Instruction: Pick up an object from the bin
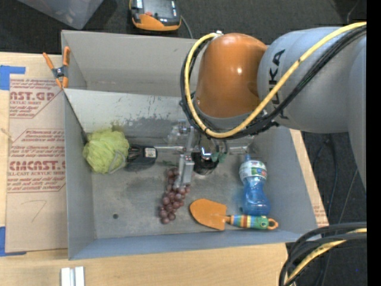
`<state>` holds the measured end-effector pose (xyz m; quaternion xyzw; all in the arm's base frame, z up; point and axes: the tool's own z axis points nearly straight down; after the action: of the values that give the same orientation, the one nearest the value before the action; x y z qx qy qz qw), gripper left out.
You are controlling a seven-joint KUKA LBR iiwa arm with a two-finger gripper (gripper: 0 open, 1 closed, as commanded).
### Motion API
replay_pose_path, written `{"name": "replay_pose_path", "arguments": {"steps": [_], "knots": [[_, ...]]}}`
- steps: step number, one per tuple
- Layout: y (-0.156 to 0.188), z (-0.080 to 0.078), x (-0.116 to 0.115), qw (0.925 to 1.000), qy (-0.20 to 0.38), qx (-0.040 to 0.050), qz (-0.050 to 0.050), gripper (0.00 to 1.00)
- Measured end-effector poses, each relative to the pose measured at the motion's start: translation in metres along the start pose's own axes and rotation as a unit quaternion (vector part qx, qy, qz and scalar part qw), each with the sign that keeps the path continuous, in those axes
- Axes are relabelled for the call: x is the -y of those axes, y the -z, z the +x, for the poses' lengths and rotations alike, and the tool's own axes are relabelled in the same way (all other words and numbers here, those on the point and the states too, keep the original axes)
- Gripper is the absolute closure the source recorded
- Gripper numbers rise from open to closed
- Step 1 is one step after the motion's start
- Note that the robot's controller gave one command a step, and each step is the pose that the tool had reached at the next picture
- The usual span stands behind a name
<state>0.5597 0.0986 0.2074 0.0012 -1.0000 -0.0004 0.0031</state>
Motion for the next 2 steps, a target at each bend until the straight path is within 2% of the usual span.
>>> {"name": "replay_pose_path", "arguments": {"steps": [1, 2], "knots": [[0.005, -0.002, 0.001, 1.0000, -0.001, 0.0039, -0.001, 0.00], [-0.072, 0.012, 0.020, 0.9900, 0.141, 0.0041, 0.000, 0.00]]}}
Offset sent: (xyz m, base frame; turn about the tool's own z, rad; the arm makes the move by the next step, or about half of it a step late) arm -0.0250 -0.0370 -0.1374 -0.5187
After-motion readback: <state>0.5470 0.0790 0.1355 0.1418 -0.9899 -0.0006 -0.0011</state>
